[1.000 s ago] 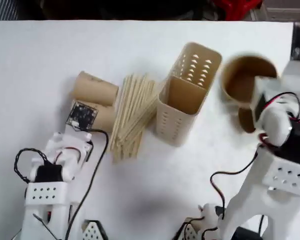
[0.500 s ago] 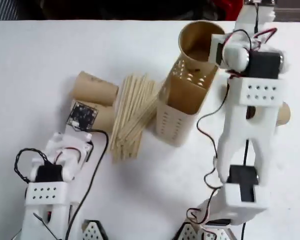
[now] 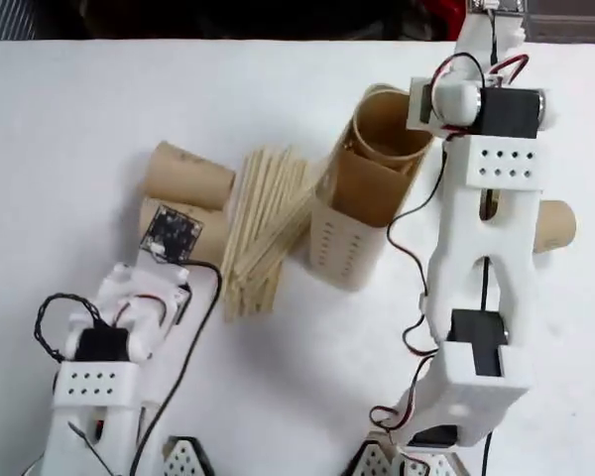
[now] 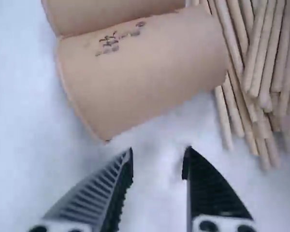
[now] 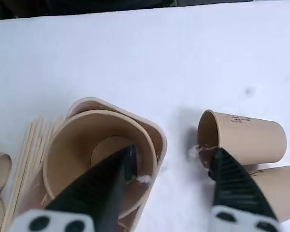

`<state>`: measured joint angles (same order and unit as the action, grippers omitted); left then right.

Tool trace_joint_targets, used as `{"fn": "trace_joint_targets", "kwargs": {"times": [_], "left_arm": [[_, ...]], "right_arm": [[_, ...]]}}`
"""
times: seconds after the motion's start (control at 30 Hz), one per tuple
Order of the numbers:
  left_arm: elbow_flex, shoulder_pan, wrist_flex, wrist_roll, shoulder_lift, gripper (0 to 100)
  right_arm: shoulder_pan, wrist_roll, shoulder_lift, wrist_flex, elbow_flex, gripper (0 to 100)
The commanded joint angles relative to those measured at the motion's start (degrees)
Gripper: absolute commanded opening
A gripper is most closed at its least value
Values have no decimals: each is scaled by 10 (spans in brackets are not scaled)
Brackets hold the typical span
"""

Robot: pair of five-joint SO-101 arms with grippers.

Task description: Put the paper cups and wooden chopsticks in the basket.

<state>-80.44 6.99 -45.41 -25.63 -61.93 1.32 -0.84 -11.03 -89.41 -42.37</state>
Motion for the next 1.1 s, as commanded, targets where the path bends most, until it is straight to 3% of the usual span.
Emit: {"fn": "trace_joint_targets", "kwargs": {"times": [0.0, 0.17, 0.43, 0.8, 1.07], "left_arm": [[4, -9, 12, -4, -11, 173], [4, -9, 12, -4, -11, 173], [4, -9, 12, -4, -11, 173], [3, -9, 12, -4, -11, 173], [3, -10, 12, -4, -11, 173]], "right_arm": [[-3, -58, 60, -19, -23, 243], [-12, -212, 120, -95, -15, 176], [-124, -356, 194, -76, 156, 236], [-176, -428, 216, 146, 471, 257], [-189, -429, 265, 302, 642, 259]]}}
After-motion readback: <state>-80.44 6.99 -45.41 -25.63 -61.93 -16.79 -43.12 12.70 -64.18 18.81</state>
